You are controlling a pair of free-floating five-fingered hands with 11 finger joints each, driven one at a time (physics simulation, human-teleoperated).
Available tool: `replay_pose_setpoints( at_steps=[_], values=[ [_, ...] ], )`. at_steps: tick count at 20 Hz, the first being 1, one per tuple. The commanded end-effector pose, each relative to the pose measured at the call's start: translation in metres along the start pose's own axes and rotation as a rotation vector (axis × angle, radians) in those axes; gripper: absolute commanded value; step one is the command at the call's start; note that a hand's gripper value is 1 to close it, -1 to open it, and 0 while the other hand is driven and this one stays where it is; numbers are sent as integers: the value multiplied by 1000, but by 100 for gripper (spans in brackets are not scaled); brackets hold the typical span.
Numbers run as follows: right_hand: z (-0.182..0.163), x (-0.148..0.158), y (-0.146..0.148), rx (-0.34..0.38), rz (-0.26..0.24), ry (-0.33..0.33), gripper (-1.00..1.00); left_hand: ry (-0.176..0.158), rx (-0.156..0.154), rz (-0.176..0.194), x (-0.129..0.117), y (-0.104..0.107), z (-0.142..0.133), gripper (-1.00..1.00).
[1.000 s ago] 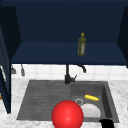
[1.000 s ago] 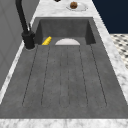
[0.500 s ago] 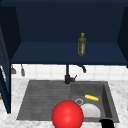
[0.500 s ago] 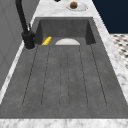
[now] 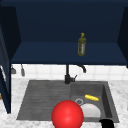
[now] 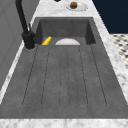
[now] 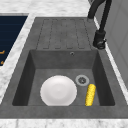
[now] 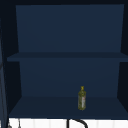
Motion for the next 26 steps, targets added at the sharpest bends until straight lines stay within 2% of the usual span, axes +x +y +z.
replay_pose_setpoints(
  at_steps=[1,3,4,8,9,10,11,12,13,15,16,17,19,26],
  values=[
    [0,0,0,0,0,0,0,71,-56,81,5,-5,6,-100],
    [0,0,0,0,0,0,0,107,-66,102,5,-5,8,-100],
    [0,0,0,0,0,0,0,109,-66,92,9,-9,12,-100],
    [0,0,0,0,0,0,0,131,-68,115,13,-13,18,-100],
    [0,0,0,0,0,0,0,139,-53,112,17,-17,21,-100],
    [0,0,0,0,0,0,0,103,-41,92,10,-21,15,-100],
    [0,0,0,0,0,0,0,90,14,39,11,-10,17,-100],
    [0,0,0,0,0,0,0,80,-11,47,13,-16,17,-100],
    [0,0,0,0,0,0,0,87,3,43,12,-14,17,-100],
    [0,0,0,0,0,0,0,85,-1,45,13,-15,21,-100],
    [0,0,0,0,0,0,0,76,-34,55,24,-28,30,-100],
    [0,0,0,0,0,0,0,45,-72,63,31,-39,30,-100],
    [0,0,0,0,0,0,0,34,-92,67,36,-44,34,-100],
    [0,0,0,0,0,0,0,17,-124,79,54,-66,46,-100]
  ],
)
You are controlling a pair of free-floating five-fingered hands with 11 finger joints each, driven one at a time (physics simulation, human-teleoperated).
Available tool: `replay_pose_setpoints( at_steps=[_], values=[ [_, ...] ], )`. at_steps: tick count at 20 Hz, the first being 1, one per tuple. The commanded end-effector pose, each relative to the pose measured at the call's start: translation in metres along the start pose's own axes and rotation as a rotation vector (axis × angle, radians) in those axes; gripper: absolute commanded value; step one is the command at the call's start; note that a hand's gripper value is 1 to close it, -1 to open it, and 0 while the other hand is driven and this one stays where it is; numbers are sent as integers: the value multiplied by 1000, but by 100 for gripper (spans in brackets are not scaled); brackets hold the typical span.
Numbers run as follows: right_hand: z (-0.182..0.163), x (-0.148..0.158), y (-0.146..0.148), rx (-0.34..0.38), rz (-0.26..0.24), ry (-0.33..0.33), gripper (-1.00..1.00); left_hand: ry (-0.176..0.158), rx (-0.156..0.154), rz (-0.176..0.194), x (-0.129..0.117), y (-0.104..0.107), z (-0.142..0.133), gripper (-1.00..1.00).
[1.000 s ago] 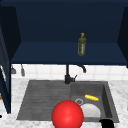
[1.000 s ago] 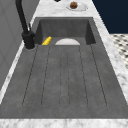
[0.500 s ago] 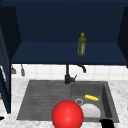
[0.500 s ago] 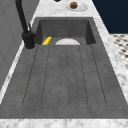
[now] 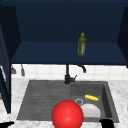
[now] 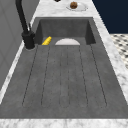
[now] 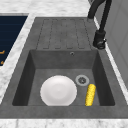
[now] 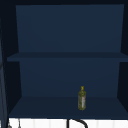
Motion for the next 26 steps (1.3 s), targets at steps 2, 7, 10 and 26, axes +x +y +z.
replay_pose_setpoints(
  at_steps=[2,7,10,26],
  values=[
    [0,0,0,0,0,0,0,-46,-115,29,4,-8,2,-100],
    [0,0,0,0,0,0,0,-49,-125,34,8,-15,3,-100],
    [0,0,0,0,0,0,0,-51,-130,36,10,-19,3,-100],
    [0,0,0,0,0,0,0,-57,-107,33,28,-67,20,-100]
  ],
)
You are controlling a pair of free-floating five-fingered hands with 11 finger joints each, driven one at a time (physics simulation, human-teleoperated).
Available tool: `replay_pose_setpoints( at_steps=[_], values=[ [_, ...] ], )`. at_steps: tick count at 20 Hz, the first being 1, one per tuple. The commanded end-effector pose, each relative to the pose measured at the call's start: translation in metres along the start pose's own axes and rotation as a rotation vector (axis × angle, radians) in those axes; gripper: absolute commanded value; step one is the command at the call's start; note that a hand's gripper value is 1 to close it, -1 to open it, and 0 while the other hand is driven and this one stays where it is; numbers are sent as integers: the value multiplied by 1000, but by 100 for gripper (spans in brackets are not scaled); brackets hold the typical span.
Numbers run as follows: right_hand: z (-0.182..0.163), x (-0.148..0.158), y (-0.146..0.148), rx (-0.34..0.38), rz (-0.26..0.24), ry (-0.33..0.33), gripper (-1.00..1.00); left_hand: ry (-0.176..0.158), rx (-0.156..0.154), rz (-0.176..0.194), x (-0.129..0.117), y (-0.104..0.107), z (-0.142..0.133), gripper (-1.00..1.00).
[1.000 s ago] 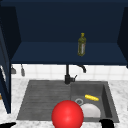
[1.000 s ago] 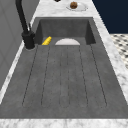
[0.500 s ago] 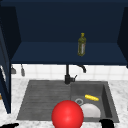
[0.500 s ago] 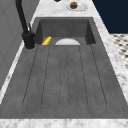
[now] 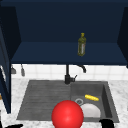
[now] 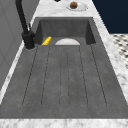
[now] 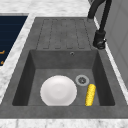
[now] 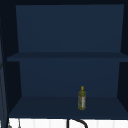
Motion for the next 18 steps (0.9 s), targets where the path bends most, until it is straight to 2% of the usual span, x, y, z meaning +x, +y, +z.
replay_pose_setpoints(
  at_steps=[1,2,3,5,6,7,8,9,11,12,14,16,17,18],
  values=[
    [0,0,0,0,0,0,0,-24,-49,12,5,-32,15,-100],
    [0,0,0,0,0,0,0,-8,-15,3,0,-43,21,-100],
    [0,0,0,0,0,0,0,-2,-2,-1,-1,-53,23,-100],
    [0,0,0,0,0,0,0,-42,14,-14,4,-69,41,-100],
    [0,0,0,0,0,0,0,-41,12,-13,5,-80,46,-100],
    [0,0,0,0,0,0,0,-25,2,-8,6,-90,53,-100],
    [0,0,0,0,0,0,0,-15,-25,-2,4,-97,60,-100],
    [0,0,0,0,0,0,0,-15,-83,16,0,-93,62,-100],
    [0,0,0,0,0,0,0,-3,-127,37,-2,-95,63,-100],
    [0,0,0,0,0,0,0,8,-140,47,-4,-92,60,-100],
    [0,0,0,0,0,0,0,21,-139,57,-8,-100,67,-100],
    [0,0,0,0,0,0,0,39,-107,50,-4,-114,76,-100],
    [0,0,0,0,0,0,0,42,-128,57,-5,-111,73,-100],
    [0,0,0,0,0,0,0,30,-149,62,-9,-106,71,-100]
  ],
)
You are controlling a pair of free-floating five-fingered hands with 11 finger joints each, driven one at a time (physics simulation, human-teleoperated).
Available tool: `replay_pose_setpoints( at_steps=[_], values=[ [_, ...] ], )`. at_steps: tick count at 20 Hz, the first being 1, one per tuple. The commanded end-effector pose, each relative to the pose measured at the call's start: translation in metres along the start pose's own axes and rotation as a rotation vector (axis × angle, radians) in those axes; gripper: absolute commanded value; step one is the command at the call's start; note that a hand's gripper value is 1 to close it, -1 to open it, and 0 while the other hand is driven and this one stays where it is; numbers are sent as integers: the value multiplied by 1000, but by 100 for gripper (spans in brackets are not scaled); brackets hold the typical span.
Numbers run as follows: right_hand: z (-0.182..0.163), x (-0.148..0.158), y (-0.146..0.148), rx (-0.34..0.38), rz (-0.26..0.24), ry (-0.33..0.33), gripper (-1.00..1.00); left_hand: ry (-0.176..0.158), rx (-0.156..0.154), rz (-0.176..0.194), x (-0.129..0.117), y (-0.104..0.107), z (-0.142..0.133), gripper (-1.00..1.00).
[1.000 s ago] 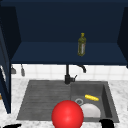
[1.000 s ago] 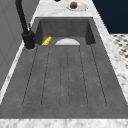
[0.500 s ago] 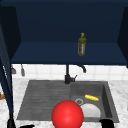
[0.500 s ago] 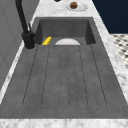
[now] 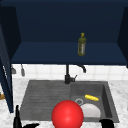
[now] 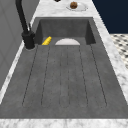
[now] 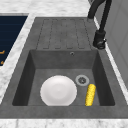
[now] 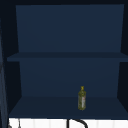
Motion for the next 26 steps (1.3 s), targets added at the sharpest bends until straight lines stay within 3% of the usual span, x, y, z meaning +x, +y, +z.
replay_pose_setpoints(
  at_steps=[1,26],
  values=[
    [0,0,0,0,0,0,0,6,-136,41,-6,-3,1,-100],
    [0,0,0,0,0,0,0,2,-184,63,-59,-29,15,-100]
  ],
)
